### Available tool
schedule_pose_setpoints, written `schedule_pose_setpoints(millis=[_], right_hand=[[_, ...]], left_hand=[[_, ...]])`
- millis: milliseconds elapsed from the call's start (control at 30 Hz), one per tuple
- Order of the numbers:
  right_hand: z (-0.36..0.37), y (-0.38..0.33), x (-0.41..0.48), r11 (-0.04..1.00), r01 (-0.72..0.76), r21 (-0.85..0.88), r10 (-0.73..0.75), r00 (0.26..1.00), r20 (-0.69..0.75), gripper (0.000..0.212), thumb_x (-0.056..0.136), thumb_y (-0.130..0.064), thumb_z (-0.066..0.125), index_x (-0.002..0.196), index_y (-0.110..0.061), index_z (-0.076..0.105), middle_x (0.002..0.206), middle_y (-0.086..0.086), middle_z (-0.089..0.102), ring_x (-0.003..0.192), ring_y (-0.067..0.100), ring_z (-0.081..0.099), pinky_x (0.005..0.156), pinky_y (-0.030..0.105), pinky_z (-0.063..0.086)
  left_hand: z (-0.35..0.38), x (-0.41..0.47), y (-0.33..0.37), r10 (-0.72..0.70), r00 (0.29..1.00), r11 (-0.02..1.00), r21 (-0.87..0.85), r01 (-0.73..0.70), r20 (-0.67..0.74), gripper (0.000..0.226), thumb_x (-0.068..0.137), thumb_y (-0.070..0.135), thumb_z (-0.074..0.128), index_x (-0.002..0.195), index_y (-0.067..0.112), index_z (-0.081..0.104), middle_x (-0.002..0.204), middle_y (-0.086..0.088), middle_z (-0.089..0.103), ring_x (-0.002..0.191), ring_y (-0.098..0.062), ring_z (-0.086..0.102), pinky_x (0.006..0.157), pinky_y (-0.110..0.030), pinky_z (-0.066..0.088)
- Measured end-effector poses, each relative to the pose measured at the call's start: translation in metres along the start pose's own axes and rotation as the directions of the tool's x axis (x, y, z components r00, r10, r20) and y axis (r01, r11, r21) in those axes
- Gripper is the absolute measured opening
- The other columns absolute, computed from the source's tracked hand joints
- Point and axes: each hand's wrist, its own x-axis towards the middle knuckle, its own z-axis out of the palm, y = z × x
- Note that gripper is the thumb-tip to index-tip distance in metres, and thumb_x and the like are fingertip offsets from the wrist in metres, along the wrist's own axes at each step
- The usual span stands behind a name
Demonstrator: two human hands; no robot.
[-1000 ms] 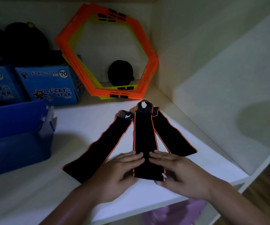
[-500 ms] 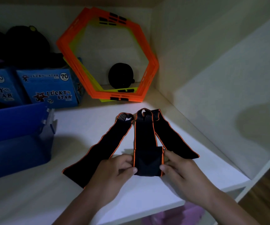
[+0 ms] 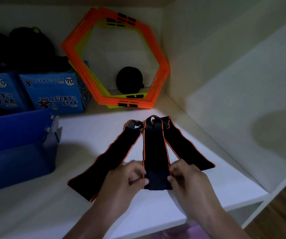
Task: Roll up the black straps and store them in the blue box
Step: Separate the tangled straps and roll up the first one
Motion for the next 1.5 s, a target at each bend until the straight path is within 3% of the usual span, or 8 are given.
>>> schedule_pose_setpoints(millis=[200,367,567,733,933,1100,1300,1500], right_hand=[[0.002,0.012,0.001,0.992,0.111,-0.053,-0.11,0.994,0.026,0.028,0.083,-0.01,0.068,0.102,-0.026,0.08,0.097,-0.013,0.057,0.09,0.009,0.061,0.082,0.004,0.04],[-0.015,0.012,0.003,0.982,0.186,-0.025,-0.176,0.956,0.235,0.05,0.077,-0.027,0.05,0.12,-0.022,0.074,0.145,-0.007,0.053,0.133,0.006,0.048,0.107,0.006,0.03],[-0.032,0.012,0.002,0.974,0.226,0.016,-0.214,0.898,0.383,0.052,0.081,-0.047,0.065,0.13,-0.033,0.054,0.157,-0.02,0.034,0.14,-0.019,0.025,0.104,0.008,0.035],[-0.036,0.014,0.003,0.955,0.295,-0.027,-0.251,0.854,0.455,0.074,0.082,-0.046,0.063,0.152,-0.04,0.037,0.159,-0.029,0.024,0.144,-0.016,0.016,0.113,0.007,0.02],[-0.04,0.02,0.004,0.939,0.345,0.006,-0.317,0.857,0.406,0.063,0.084,-0.043,0.07,0.144,-0.037,0.052,0.15,-0.029,0.041,0.141,-0.01,0.032,0.112,0.008,0.025],[-0.03,0.023,0.008,0.954,0.255,0.158,-0.28,0.946,0.165,0.027,0.085,-0.039,0.074,0.112,-0.036,0.073,0.093,-0.017,0.07,0.09,0.009,0.064,0.078,0.026,0.051],[-0.021,0.023,0.02,0.936,-0.043,0.349,-0.044,0.97,0.237,0.042,0.085,-0.052,0.066,0.076,-0.011,0.064,0.065,-0.01,0.053,0.063,0.003,0.046,0.062,0.03,0.039],[-0.02,0.018,0.028,0.975,-0.116,0.189,0.064,0.962,0.264,0.037,0.091,-0.035,0.072,0.057,-0.031,0.056,0.064,-0.014,0.055,0.06,0.001,0.053,0.059,0.015,0.036]], left_hand=[[0.003,-0.002,-0.018,0.212,0.972,0.95,0.209,-0.23,0.102,0.026,0.076,0.039,0.075,0.101,0.04,0.07,0.103,0.026,0.056,0.109,0.001,0.05,0.09,-0.01,0.038],[0.007,0.007,-0.023,0.449,0.886,0.839,0.287,-0.462,0.112,0.005,0.085,0.033,0.064,0.086,0.028,0.064,0.144,0.018,0.054,0.14,-0.003,0.039,0.109,-0.021,0.035],[0.002,0.002,-0.017,0.397,0.885,0.873,0.197,-0.446,0.245,0.005,0.094,0.031,0.055,0.099,0.032,0.055,0.155,0.019,0.04,0.148,0.007,0.026,0.116,-0.022,0.03],[-0.002,0.004,-0.018,0.355,0.874,0.866,0.236,-0.441,0.331,0.062,0.087,0.047,0.059,0.147,0.04,0.045,0.157,0.024,0.037,0.144,0.009,0.03,0.118,-0.018,0.027],[-0.002,0.001,-0.014,0.441,0.873,0.86,0.178,-0.478,0.21,0.038,0.096,0.042,0.053,0.131,0.033,0.065,0.137,0.018,0.063,0.127,0.007,0.052,0.106,-0.022,0.041],[-0.002,0.003,-0.005,0.282,0.947,0.959,-0.06,-0.276,0.155,0.035,0.092,0.057,0.052,0.123,0.045,0.063,0.087,0.01,0.068,0.086,-0.011,0.066,0.082,-0.039,0.052],[0.003,0.009,-0.004,0.124,0.968,0.967,-0.247,-0.068,0.219,0.034,0.088,0.042,0.067,0.121,0.034,0.069,0.109,0.009,0.078,0.108,-0.007,0.071,0.098,-0.041,0.053],[0.015,0.021,0.0,0.037,0.99,0.984,-0.177,-0.013,0.134,0.031,0.089,0.048,0.058,0.107,0.029,0.075,0.096,0.006,0.08,0.096,-0.015,0.075,0.087,-0.05,0.057]])
